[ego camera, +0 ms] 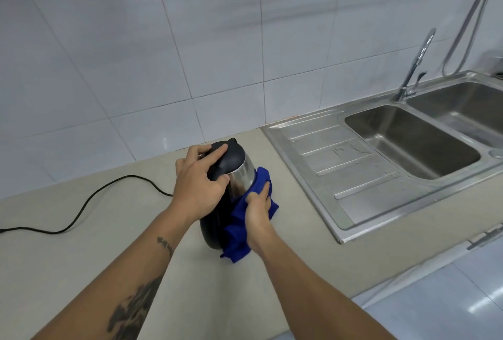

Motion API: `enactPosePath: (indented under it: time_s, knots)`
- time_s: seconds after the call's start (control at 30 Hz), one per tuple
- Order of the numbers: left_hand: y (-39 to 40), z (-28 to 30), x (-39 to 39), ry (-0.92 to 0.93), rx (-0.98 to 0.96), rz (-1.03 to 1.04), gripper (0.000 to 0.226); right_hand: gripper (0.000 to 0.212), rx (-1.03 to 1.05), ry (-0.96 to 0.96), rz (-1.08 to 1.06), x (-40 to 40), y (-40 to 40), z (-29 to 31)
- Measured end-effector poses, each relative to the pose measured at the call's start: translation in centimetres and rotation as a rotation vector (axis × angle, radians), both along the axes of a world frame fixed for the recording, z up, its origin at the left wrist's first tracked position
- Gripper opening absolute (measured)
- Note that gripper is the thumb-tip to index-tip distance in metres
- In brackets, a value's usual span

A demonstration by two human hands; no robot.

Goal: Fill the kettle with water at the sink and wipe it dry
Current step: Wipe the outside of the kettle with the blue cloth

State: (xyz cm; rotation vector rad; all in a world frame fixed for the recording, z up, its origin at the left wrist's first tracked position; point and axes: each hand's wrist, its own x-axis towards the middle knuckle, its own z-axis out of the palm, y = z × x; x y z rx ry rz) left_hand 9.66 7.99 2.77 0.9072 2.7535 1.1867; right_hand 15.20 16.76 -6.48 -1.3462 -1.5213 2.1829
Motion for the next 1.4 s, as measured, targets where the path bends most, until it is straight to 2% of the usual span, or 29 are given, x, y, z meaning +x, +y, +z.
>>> enactPosePath:
  time_s: [0.1, 0.23, 0.3, 0.37, 0.43, 0.5, 0.57, 0.6, 0.7, 0.8, 0.9, 1.0, 1.07, 1.13, 1.27, 1.33, 1.4]
  knots:
    - [0.0, 0.2, -0.1, -0.007, -0.02, -0.022, 0.061, 0.084, 0.145, 0.14, 0.073, -2.1, 3.5, -3.2]
    - [0.0, 0.4, -0.7, -0.037, -0.032, -0.087, 0.064, 0.074, 0.509, 0.281, 0.202, -0.4, 3.0, 5.5]
    - [-0.2, 0.7, -0.9, -0.053, -0.042, -0.122, 0.067, 0.073, 0.604, 0.304, 0.228, 0.1, 2.2, 6.6]
    - [-0.5, 1.0, -1.1, -0.05, -0.073, -0.12, 0.069, 0.072, 0.623, 0.32, 0.161, 0.3, 1.6, 5.0]
    - [-1.0, 1.1, -1.5, -0.042, -0.097, -0.11, 0.07, 0.065, 0.514, 0.319, 0.086, 0.7, 1.6, 2.7]
    - [-1.6, 1.2, -2.1, -0.049, -0.098, -0.12, 0.071, 0.047, 0.252, 0.248, 0.033, 1.5, 1.8, 2.3]
    - [-1.9, 1.1, -2.4, -0.06, -0.095, -0.131, 0.072, 0.027, 0.026, 0.132, 0.063, 2.4, 2.2, 3.3]
    - [-1.9, 1.1, -2.5, -0.06, -0.093, -0.135, 0.073, 0.026, -0.036, 0.109, 0.084, 2.4, 2.8, 3.5]
    - [-2.1, 1.1, -2.6, -0.066, -0.09, -0.134, 0.073, 0.029, -0.056, 0.124, 0.103, 1.4, 3.6, 4.7]
    - [-2.3, 1.0, -3.0, -0.089, -0.077, -0.147, 0.074, 0.038, 0.059, 0.232, 0.14, -0.1, 3.9, 5.2]
    - [-2.2, 1.0, -2.8, -0.068, -0.098, -0.167, 0.075, 0.037, 0.186, 0.296, 0.117, 0.1, 3.3, 4.3]
    - [-1.9, 1.0, -2.5, -0.027, -0.128, -0.168, 0.075, 0.054, 0.315, 0.332, 0.095, 0.7, 2.2, -1.0]
    - [-1.9, 1.1, -2.6, -0.02, -0.117, -0.164, 0.074, 0.06, 0.228, 0.297, 0.11, 0.4, 2.3, -7.1]
    - [-1.8, 1.0, -2.6, -0.024, -0.085, -0.158, 0.074, 0.061, 0.197, 0.241, 0.075, 0.6, 1.9, -8.6]
    - [-1.8, 0.6, -2.9, -0.054, -0.023, -0.153, 0.073, 0.075, 0.26, 0.153, -0.005, 1.8, -2.1, -0.5]
    - [-1.8, 0.6, -3.1, -0.08, 0.001, -0.159, 0.068, 0.088, 0.259, 0.104, 0.07, 2.3, -4.6, 1.3]
    - [-1.7, 0.6, -3.5, -0.099, 0.002, -0.166, 0.064, 0.096, 0.271, 0.133, 0.118, 2.7, -6.2, 1.7]
